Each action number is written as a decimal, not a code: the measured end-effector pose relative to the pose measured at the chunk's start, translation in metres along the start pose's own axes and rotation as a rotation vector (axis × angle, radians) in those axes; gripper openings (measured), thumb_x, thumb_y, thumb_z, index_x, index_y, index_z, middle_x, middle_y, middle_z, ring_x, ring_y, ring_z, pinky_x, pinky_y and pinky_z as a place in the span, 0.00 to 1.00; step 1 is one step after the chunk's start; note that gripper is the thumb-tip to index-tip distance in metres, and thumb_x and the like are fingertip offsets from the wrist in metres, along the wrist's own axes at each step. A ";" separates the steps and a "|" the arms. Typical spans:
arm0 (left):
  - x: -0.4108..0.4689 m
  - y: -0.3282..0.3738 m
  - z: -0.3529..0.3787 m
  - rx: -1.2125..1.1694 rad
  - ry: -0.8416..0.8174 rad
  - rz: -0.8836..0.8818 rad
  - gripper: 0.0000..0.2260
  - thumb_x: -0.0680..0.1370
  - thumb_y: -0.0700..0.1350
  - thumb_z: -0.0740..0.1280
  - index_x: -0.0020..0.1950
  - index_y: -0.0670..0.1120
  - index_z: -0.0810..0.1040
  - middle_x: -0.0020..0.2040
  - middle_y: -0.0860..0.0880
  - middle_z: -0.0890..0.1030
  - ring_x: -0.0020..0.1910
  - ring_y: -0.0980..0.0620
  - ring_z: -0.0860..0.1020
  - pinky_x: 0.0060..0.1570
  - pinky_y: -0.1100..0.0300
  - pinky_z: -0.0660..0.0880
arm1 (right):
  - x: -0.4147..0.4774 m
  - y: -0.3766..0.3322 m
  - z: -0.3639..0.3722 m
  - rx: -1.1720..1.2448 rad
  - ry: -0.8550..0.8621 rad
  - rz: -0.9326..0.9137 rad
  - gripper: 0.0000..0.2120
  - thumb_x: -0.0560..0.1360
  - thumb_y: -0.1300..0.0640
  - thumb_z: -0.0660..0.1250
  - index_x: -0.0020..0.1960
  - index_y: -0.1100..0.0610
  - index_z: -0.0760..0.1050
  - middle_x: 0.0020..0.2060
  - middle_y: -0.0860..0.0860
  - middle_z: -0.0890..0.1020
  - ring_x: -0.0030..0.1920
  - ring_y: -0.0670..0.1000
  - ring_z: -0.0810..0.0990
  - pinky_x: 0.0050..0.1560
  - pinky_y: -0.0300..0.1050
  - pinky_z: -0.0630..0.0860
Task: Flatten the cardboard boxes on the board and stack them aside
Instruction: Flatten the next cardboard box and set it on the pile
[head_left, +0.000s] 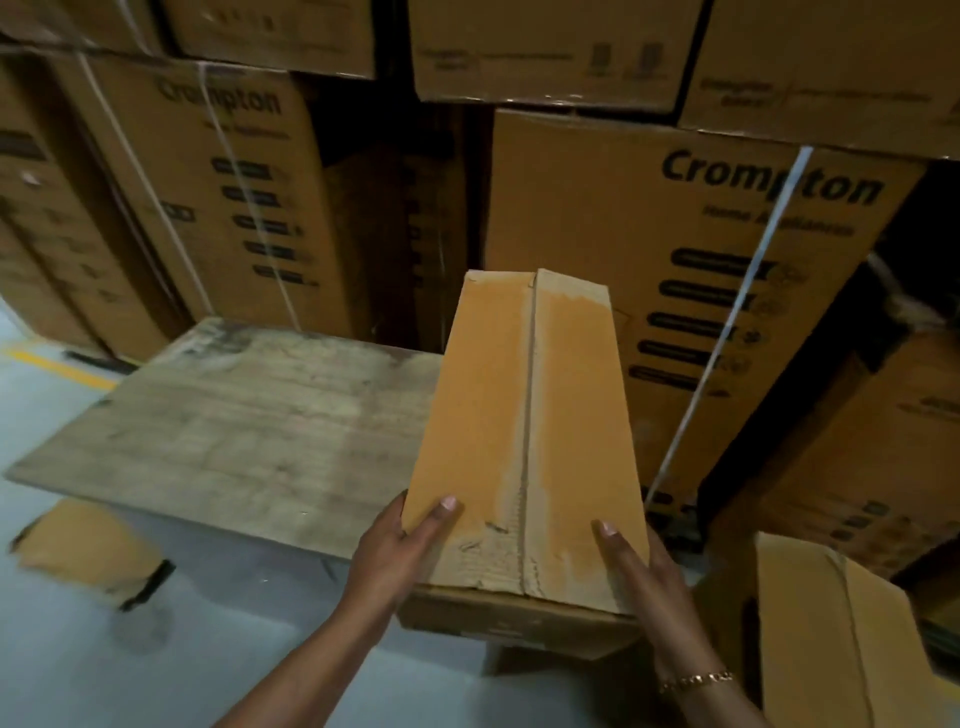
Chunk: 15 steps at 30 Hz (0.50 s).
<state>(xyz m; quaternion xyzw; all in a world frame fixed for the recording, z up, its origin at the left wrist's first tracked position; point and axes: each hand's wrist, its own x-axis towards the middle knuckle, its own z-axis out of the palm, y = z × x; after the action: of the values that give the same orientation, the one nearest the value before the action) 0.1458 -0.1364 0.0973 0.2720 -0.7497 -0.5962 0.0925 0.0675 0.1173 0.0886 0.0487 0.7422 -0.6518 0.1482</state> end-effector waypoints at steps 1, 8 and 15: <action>0.012 -0.007 -0.021 0.010 0.030 0.001 0.19 0.73 0.66 0.67 0.61 0.61 0.77 0.52 0.65 0.79 0.58 0.55 0.78 0.54 0.58 0.71 | 0.009 -0.004 0.026 -0.009 -0.028 0.001 0.30 0.70 0.33 0.68 0.69 0.41 0.69 0.56 0.42 0.79 0.55 0.47 0.78 0.57 0.49 0.74; 0.111 -0.033 -0.156 0.015 0.163 -0.061 0.32 0.72 0.69 0.67 0.70 0.53 0.75 0.56 0.58 0.74 0.66 0.46 0.75 0.58 0.55 0.70 | 0.068 -0.028 0.203 -0.047 -0.138 -0.025 0.31 0.69 0.32 0.69 0.69 0.40 0.67 0.63 0.41 0.75 0.62 0.48 0.73 0.69 0.53 0.69; 0.193 -0.074 -0.226 0.177 0.063 -0.014 0.35 0.64 0.80 0.62 0.66 0.64 0.71 0.59 0.61 0.79 0.62 0.52 0.78 0.57 0.54 0.75 | 0.114 -0.035 0.295 -0.155 -0.243 0.008 0.40 0.72 0.35 0.67 0.77 0.51 0.61 0.65 0.43 0.70 0.69 0.50 0.69 0.63 0.41 0.63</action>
<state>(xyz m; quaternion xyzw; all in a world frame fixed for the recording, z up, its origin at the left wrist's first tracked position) 0.1113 -0.4375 0.0535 0.3028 -0.7943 -0.5194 0.0874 -0.0036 -0.1914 0.0581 -0.0392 0.7665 -0.5931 0.2431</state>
